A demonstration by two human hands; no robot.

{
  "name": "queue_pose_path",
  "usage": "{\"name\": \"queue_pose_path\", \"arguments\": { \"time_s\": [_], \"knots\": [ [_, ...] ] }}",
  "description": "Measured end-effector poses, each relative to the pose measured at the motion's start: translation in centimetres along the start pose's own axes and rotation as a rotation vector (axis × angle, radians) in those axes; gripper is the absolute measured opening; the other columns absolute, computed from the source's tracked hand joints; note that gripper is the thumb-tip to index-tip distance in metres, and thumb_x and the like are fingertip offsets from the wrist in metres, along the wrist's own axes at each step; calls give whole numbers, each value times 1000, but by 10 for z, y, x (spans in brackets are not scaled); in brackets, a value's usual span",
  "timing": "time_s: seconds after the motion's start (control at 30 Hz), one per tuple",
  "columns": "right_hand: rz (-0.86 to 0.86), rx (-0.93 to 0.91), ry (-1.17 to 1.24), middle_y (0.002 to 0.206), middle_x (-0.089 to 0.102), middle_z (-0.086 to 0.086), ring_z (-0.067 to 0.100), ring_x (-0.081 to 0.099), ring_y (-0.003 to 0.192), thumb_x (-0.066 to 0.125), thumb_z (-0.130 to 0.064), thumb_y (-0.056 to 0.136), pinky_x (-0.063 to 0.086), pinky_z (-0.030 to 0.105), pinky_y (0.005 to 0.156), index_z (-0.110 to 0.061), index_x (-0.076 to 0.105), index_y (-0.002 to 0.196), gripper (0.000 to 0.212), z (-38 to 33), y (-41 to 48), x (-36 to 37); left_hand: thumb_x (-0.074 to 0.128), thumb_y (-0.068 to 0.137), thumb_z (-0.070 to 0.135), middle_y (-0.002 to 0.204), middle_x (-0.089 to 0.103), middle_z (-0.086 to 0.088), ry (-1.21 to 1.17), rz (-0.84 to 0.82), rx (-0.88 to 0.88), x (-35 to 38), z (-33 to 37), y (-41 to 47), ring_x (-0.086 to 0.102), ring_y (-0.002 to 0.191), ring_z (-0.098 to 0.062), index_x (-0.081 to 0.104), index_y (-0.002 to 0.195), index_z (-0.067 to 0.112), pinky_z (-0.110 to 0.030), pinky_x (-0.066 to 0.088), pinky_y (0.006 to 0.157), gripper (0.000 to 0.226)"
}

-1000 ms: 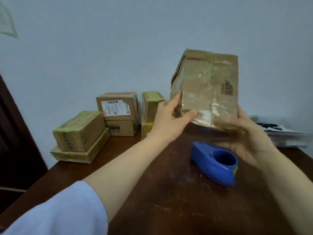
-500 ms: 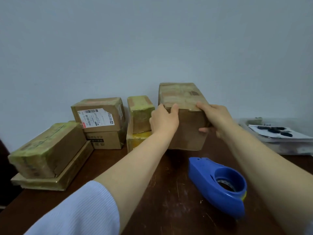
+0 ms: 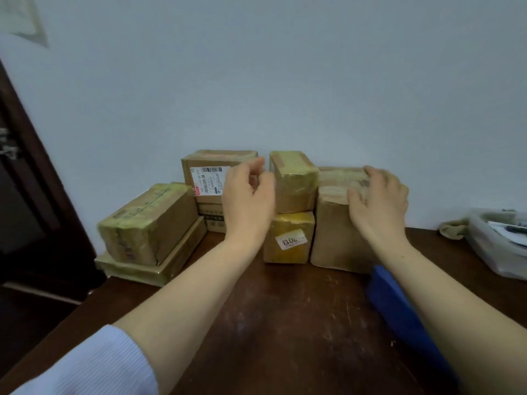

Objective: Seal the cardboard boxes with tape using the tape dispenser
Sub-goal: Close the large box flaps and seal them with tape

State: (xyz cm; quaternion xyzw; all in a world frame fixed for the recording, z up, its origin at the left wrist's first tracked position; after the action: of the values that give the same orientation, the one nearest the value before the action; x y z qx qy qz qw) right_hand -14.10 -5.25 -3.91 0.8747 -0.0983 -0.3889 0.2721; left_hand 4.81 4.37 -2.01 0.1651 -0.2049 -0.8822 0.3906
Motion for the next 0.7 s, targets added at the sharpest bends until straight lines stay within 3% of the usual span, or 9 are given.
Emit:
{"name": "queue_pose_path", "arguments": {
  "time_s": [0.07, 0.13, 0.23, 0.3, 0.37, 0.5, 0.7],
  "knots": [
    [-32, -213, 163, 134, 49, 9, 23, 40, 125, 45, -12, 95, 30, 28, 101, -10, 49, 132, 38, -45, -17, 16, 49, 90, 23, 115, 56, 4, 13, 154, -34, -39, -15, 16, 55, 102, -13, 63, 111, 22, -35, 47, 95, 26],
    [-177, -241, 275, 126, 57, 3, 16, 49, 118, 43, -9, 96, 34, 20, 92, -12, 54, 128, 34, -80, -32, 45, 50, 88, 25, 123, 48, 1, 64, 308, -80, -80, -31, 26, 51, 114, -19, 60, 111, 24, -42, 39, 104, 25],
    [-407, -40, 412, 133, 54, 3, 16, 49, 123, 40, -10, 98, 36, 21, 95, -11, 45, 137, 40, -108, -41, 98, 56, 88, 26, 141, 33, -5, 229, 496, -220, -140, -57, 33, 33, 132, -23, 51, 130, 23, -39, 18, 115, 43],
    [-505, 135, 471, 138, 50, 8, 21, 47, 125, 40, -8, 98, 36, 24, 94, -8, 37, 142, 44, -113, -42, 131, 60, 84, 33, 147, 25, -6, 299, 542, -347, -174, -78, 40, 25, 136, -26, 43, 138, 22, -42, 17, 113, 57],
    [-552, 272, 477, 139, 47, 12, 27, 46, 125, 43, -5, 95, 36, 26, 89, -5, 33, 142, 48, -112, -40, 160, 64, 79, 44, 151, 19, -10, 327, 481, -526, -199, -107, 47, 21, 138, -30, 33, 146, 21, -46, 20, 113, 77],
    [-576, 457, 498, 147, 38, 12, 30, 39, 132, 45, -7, 93, 36, 40, 108, -7, 22, 148, 59, -105, -35, 204, 74, 65, 65, 156, 15, -13, 213, 223, -790, -219, -165, 49, 21, 141, -35, 18, 152, 17, -49, 24, 112, 115],
    [-597, 593, 566, 157, 17, 9, 29, 22, 142, 43, -4, 96, 24, 37, 112, -9, -5, 152, 74, -106, -34, 244, 78, 51, 66, 156, 27, -6, -32, 27, -872, -216, -200, 54, 27, 142, -30, 25, 151, 15, -49, 24, 112, 124]
  ]
}}
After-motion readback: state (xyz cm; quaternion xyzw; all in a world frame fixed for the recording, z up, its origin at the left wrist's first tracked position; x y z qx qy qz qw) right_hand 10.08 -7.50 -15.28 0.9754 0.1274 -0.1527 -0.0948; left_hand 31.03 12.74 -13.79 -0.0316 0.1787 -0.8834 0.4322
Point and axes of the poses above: each hand's wrist, its own y-axis towards the middle knuckle, its own x-axis out of the palm, z = x × y, the point moved 5 cm from there along y, towards the middle knuckle
